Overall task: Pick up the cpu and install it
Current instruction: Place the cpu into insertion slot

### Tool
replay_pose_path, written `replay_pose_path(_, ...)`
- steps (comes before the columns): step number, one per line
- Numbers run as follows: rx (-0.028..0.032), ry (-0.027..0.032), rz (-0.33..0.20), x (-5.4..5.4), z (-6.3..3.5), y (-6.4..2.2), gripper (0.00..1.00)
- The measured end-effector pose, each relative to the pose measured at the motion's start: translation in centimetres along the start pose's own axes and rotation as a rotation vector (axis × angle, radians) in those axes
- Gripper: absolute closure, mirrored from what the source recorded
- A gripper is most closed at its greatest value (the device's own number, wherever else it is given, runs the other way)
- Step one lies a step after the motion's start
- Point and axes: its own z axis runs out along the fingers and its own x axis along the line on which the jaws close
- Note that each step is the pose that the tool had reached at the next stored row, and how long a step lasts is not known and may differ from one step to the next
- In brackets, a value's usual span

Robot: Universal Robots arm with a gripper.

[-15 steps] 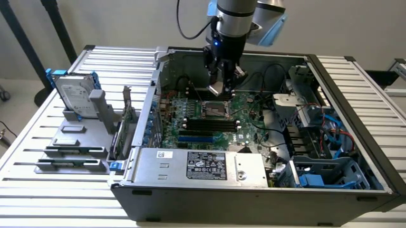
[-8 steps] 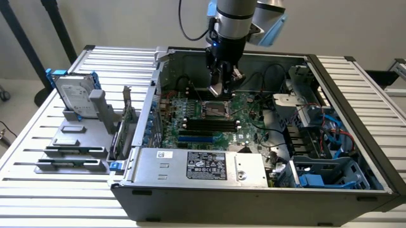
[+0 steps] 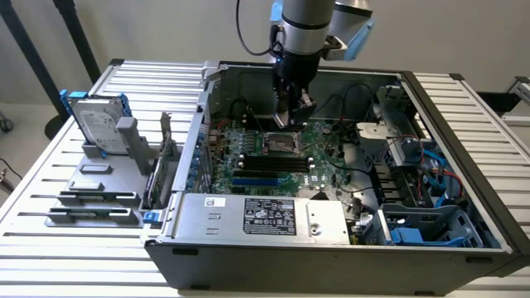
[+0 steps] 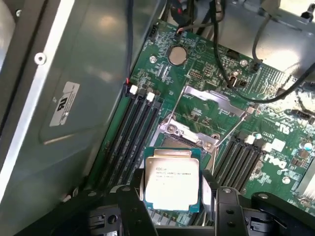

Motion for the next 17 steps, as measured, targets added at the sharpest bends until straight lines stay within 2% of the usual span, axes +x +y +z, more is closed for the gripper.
replay_pose_path(17,-0.0245,-0.0043,0.295,-0.1,1.56,-0.02,0.45)
